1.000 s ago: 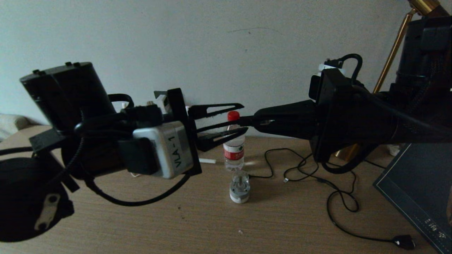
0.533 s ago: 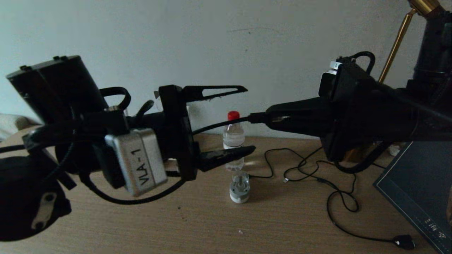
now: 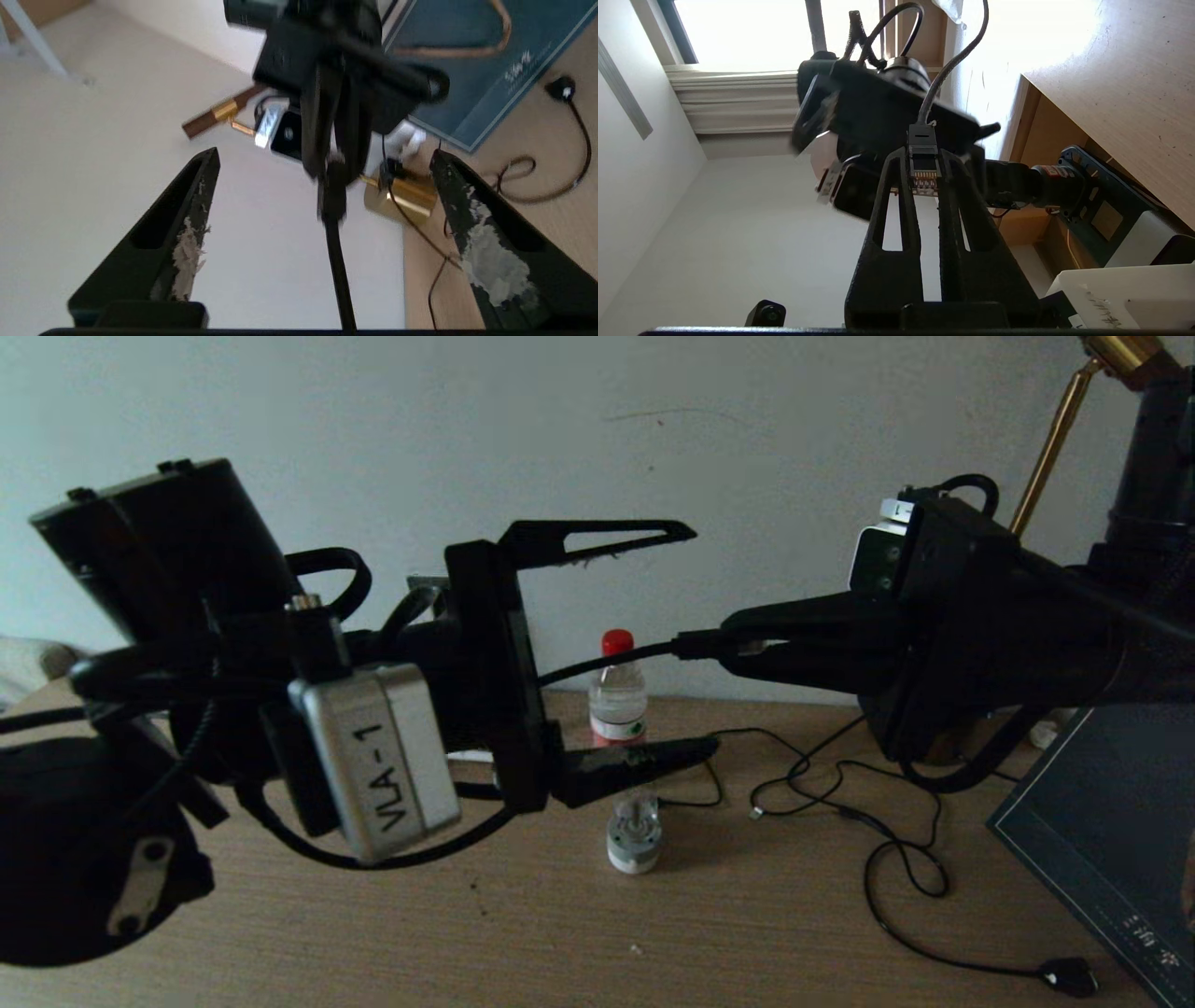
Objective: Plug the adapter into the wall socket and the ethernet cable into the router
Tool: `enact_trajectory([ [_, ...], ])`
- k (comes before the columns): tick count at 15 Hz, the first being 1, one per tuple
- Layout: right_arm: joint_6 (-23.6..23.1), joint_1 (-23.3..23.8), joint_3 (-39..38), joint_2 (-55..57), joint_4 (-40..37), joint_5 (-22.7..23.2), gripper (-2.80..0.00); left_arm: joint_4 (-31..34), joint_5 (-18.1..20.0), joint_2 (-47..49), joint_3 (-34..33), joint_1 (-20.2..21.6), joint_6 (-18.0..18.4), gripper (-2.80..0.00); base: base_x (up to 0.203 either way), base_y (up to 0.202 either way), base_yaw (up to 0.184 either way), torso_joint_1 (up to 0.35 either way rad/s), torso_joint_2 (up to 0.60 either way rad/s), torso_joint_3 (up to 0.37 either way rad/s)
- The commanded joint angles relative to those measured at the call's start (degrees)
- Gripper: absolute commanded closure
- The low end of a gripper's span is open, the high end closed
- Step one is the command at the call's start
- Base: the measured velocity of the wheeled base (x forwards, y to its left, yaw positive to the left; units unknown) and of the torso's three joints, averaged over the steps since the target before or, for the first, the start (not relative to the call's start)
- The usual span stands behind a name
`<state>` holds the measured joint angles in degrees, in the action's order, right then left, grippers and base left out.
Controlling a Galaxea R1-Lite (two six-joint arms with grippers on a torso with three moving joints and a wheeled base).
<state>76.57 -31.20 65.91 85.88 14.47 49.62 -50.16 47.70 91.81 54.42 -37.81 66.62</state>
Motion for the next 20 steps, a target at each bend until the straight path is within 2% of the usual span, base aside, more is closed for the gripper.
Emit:
enact_trajectory([
  [1, 0.4, 0.0, -0.1, 0.2, 0.1, 0.3, 0.0, -0.3, 0.2, 0.5, 0.4, -0.9, 0.3, -2.8, 0.0, 0.0, 0.0, 0.0, 0.0, 0.0],
  [9, 0.4, 0.0, -0.3, 0.1, 0.1, 0.4, 0.0, -0.3, 0.0, 1.0, 0.3, -0.4, 0.2, -2.8, 0.0, 0.0, 0.0, 0.0, 0.0, 0.0],
  [10, 0.4, -0.1, -0.5, 0.0, 0.1, 0.4, 0.0, -0.3, 0.0, 1.2, 0.3, -0.3, 0.2, -0.99, 0.0, 0.0, 0.0, 0.0, 0.0, 0.0],
  [11, 0.4, -0.1, -0.6, 0.0, 0.1, 0.4, 0.0, -0.3, 0.0, 1.2, 0.3, -0.2, 0.2, 0.0, 0.0, 0.0, 0.0, 0.0, 0.0, 0.0],
  [20, 0.4, -0.3, -1.0, -0.5, 0.1, 0.6, 0.0, -0.3, -0.2, 2.0, 0.4, -0.2, -0.4, 0.0, 0.0, 0.0, 0.0, 0.0, 0.0, 0.0],
])
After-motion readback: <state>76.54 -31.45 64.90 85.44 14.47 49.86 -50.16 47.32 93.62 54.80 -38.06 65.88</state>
